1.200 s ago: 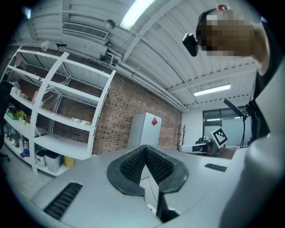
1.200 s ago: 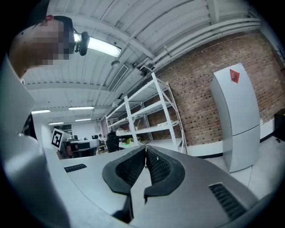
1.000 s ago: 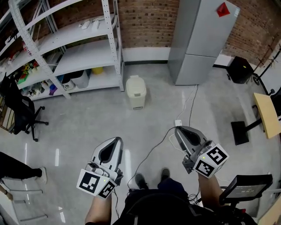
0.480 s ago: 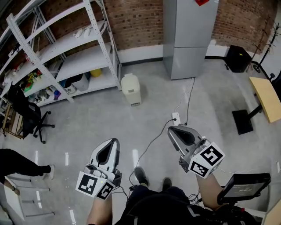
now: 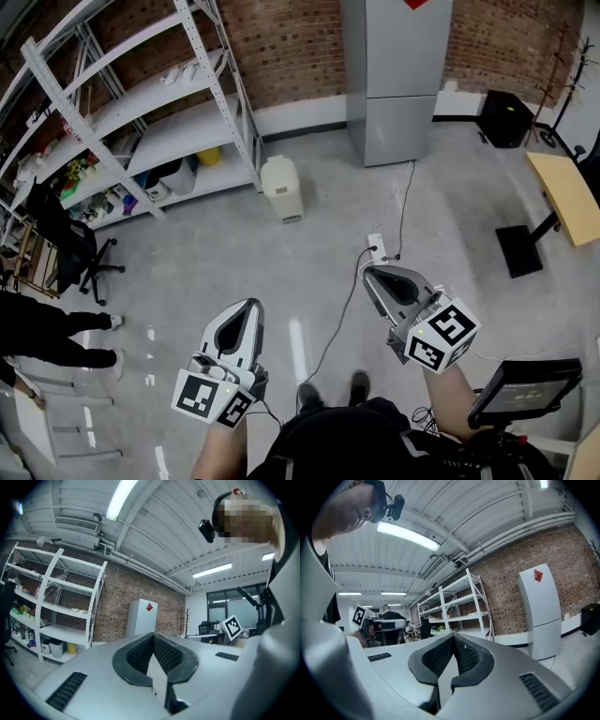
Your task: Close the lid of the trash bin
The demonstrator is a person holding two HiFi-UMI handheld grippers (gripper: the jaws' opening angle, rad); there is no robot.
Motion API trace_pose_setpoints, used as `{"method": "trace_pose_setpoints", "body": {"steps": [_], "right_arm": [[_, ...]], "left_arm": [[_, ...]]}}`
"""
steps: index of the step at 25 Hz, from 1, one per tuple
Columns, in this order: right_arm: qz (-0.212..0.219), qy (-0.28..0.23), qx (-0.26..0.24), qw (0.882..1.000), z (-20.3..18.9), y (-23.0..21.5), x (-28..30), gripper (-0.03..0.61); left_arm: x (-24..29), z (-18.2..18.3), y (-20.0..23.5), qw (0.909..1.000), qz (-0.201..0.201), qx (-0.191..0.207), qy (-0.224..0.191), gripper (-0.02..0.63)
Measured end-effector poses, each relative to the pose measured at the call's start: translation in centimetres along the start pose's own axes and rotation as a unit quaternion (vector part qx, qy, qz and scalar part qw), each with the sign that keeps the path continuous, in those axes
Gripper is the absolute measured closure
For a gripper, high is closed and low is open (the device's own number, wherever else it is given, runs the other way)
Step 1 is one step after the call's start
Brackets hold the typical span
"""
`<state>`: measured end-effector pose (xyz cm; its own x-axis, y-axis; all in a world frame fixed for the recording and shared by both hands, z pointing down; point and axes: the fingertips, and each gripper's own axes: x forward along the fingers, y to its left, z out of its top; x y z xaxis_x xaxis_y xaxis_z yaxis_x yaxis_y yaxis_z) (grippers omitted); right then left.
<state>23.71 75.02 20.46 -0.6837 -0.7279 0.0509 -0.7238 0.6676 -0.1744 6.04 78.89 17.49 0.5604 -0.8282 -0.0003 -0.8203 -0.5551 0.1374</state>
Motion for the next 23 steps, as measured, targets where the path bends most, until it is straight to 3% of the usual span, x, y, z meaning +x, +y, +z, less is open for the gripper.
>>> {"method": "trace_pose_setpoints", "body": {"steps": [10, 23], "right_arm": [[-0.006, -0.010, -0.021, 1.000, 0.8, 4.1, -0.3, 0.571], [-0.012, -0.012, -0.029, 0.999, 1.1, 5.0, -0.8, 0.571]], "left_arm": [[-3.7, 0.5, 0.3, 0.9996, -0.017, 0.000, -0.021, 0.618], [-4.2, 0.5, -0.3, 0.9993, -0.026, -0.005, -0.028, 0.618]]}}
